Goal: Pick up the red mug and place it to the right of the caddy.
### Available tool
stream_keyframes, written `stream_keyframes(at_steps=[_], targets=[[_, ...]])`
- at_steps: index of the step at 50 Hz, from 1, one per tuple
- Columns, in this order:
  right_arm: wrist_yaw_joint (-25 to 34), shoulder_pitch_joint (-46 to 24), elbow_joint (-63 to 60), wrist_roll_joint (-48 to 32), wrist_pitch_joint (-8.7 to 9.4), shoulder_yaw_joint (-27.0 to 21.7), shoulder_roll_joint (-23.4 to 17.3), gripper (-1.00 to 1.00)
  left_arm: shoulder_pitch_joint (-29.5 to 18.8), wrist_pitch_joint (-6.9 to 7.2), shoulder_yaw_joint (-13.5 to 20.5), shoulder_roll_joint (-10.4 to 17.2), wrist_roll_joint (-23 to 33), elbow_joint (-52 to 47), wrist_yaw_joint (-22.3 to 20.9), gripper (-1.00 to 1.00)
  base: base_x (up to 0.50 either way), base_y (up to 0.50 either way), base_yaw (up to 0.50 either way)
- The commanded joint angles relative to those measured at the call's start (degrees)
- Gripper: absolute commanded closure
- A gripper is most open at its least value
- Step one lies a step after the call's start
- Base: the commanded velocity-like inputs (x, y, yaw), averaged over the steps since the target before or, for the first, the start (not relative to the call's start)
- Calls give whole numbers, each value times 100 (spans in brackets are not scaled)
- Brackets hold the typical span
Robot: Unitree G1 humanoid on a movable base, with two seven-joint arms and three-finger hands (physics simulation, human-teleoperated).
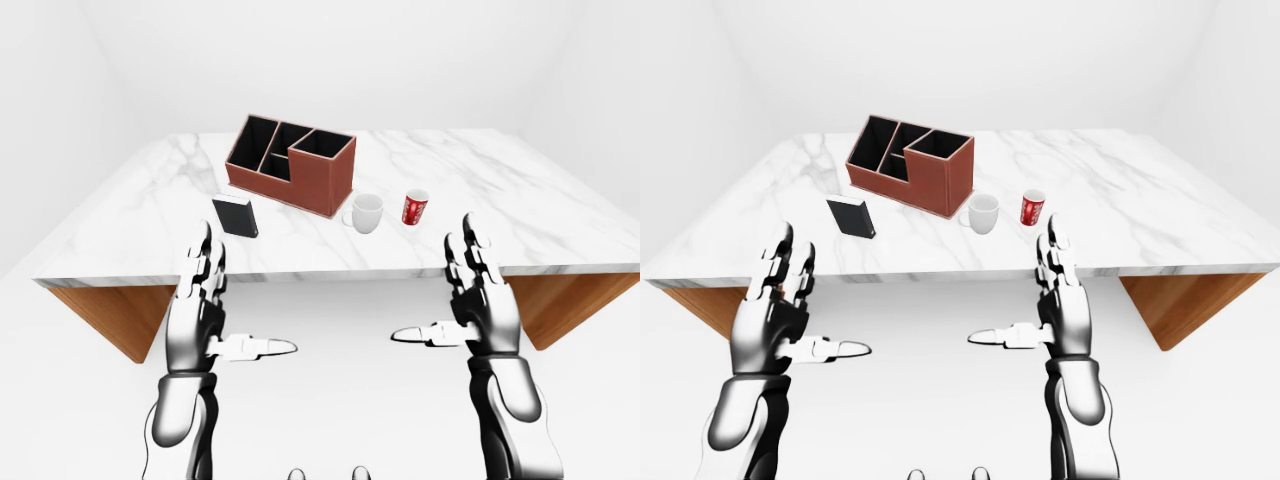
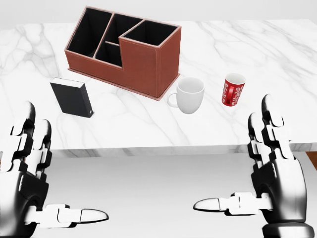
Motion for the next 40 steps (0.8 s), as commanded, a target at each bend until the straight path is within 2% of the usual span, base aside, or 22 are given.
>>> stream_keyframes(at_steps=[1,20,40], targets=[[-62,210,-718,-53,0,-52,67,-100,166,0,21,-31,1,-452,-39,-100,0,0,0],[13,264,-804,113,0,-60,97,-100,215,0,44,-49,-3,-609,-56,-100,2,0,0],[89,312,-846,230,0,-45,87,-100,213,0,115,-61,-59,-756,-73,-100,48,0,0]])
